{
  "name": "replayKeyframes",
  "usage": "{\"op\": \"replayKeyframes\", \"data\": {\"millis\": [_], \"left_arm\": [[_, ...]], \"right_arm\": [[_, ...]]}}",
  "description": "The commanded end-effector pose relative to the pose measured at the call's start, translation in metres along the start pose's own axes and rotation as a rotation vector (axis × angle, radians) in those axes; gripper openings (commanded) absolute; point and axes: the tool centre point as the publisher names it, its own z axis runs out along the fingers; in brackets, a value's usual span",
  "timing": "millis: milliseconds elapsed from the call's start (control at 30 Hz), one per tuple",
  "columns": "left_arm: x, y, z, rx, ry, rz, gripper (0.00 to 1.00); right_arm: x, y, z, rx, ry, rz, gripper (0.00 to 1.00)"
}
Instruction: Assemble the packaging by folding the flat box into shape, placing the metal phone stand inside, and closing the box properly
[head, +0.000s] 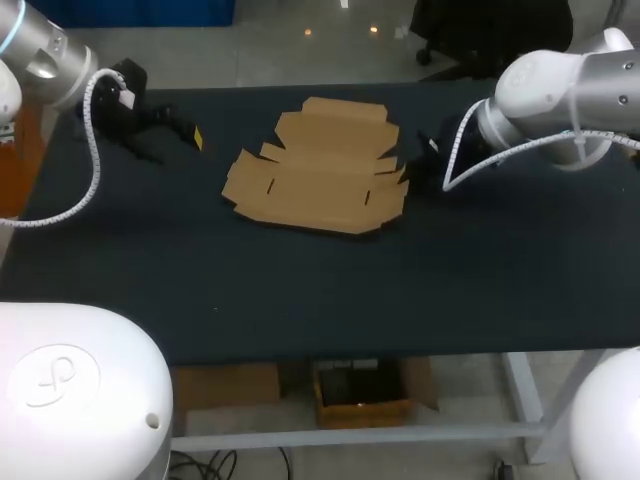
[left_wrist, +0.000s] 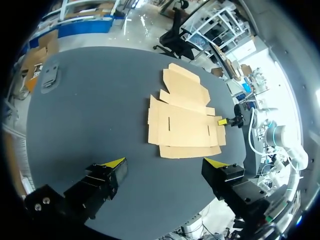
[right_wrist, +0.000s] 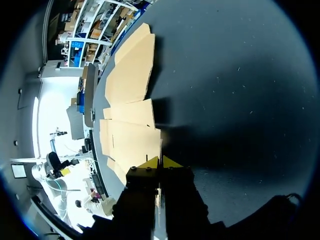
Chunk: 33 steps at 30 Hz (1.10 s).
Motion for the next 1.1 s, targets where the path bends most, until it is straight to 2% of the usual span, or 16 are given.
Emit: {"op": "replayKeyframes", "data": {"millis": [33,333,700,1100], "left_arm": [[0.002,0.002,-0.004,-0.002,-0.002,-0.003,1.0],[0.01,0.009,-0.005,0.006,-0.002,0.006,1.0],[0.022,0.021,-0.006,0.007,0.003,0.026,1.0],[0.032,0.043,-0.009,0.013,0.018,0.038,1.0]], "right_arm": [[-0.006,-0.01,-0.012,0.007,0.026,-0.008,0.0],[-0.013,-0.042,-0.03,-0.001,0.044,-0.037,0.0],[-0.015,-0.077,-0.037,0.048,0.075,-0.097,0.0],[-0.022,-0.107,-0.05,0.057,0.081,-0.109,0.0]]}}
